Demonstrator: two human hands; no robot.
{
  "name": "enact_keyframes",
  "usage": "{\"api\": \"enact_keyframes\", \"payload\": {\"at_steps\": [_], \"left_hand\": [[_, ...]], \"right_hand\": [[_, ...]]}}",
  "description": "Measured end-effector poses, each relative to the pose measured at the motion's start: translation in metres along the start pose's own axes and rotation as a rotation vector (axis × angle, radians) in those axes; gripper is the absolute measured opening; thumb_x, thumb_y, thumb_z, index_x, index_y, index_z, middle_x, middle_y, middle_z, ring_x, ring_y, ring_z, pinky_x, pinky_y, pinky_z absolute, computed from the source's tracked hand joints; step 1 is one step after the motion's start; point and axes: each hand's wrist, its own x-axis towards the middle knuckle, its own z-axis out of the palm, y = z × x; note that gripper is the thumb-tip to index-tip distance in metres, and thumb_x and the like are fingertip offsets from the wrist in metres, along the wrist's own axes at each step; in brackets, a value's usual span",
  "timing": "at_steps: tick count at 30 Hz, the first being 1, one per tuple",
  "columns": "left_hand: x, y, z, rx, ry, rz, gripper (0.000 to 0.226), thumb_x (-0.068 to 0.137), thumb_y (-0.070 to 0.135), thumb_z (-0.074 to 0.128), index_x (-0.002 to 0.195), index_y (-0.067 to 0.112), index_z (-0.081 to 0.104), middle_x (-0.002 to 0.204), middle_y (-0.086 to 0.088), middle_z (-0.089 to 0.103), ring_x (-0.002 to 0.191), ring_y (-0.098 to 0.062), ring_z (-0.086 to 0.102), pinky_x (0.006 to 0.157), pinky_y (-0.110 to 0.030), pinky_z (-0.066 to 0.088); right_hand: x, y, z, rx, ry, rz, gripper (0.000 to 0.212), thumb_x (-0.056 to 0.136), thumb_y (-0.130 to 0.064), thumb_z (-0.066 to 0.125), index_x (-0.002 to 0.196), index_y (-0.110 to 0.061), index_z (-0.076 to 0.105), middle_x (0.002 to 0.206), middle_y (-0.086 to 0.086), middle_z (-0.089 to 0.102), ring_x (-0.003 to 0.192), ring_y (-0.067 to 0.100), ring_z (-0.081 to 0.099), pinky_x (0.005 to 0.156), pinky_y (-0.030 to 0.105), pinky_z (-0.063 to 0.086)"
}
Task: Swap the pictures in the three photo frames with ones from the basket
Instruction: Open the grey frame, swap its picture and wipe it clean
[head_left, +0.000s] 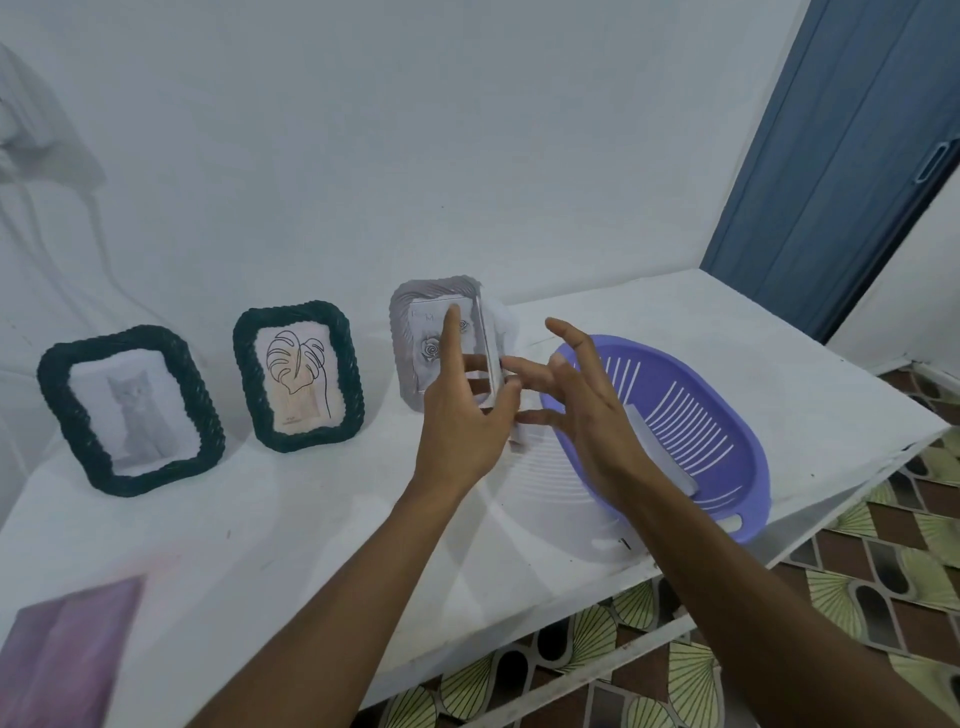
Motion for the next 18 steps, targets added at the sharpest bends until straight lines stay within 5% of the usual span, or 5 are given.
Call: {"api": "enact_keyframes", "payload": {"at_steps": [3, 7, 13, 18], "left_hand": [[0.001, -0.002, 0.001, 0.0, 0.005, 0.041, 0.087, 0.089, 0.001, 0.052, 0.151, 0.042, 0.008, 0.146, 0.006, 0.041, 0.104, -0.006, 0.057, 0.071, -0.004, 0.046], [0.001, 0.004, 0.006, -0.105, -0.033, 0.045, 0.08, 0.085, -0.009, 0.048, 0.145, 0.041, 0.032, 0.151, 0.012, 0.036, 0.126, -0.01, 0.046, 0.085, -0.013, 0.049], [0.004, 0.007, 0.039, -0.114, -0.15, 0.031, 0.065, 0.087, -0.009, 0.047, 0.135, 0.034, 0.047, 0.124, 0.045, 0.04, 0.117, 0.022, 0.038, 0.104, -0.017, 0.04], [0.003, 0.004, 0.069, -0.099, -0.239, 0.022, 0.062, 0.089, -0.005, 0.048, 0.142, 0.028, 0.042, 0.14, 0.017, 0.044, 0.131, -0.001, 0.039, 0.106, -0.01, 0.034]], "right_hand": [[-0.003, -0.003, -0.006, -0.073, 0.032, -0.071, 0.041, 0.099, -0.03, 0.051, 0.138, -0.023, 0.045, 0.111, -0.027, 0.065, 0.108, 0.01, 0.063, 0.083, 0.031, 0.055], [0.004, 0.002, -0.023, -0.324, 0.212, -0.127, 0.033, 0.094, -0.022, 0.059, 0.126, -0.03, 0.057, 0.123, -0.008, 0.054, 0.107, 0.007, 0.052, 0.083, 0.028, 0.051], [0.007, -0.003, -0.054, -0.173, 0.213, 0.007, 0.027, 0.093, -0.011, 0.058, 0.107, -0.034, 0.065, 0.112, -0.012, 0.065, 0.098, 0.014, 0.064, 0.081, 0.046, 0.059], [0.007, 0.005, -0.081, -0.21, 0.246, 0.037, 0.031, 0.094, -0.005, 0.055, 0.109, -0.03, 0.065, 0.108, -0.015, 0.066, 0.091, 0.009, 0.065, 0.077, 0.033, 0.059]]}}
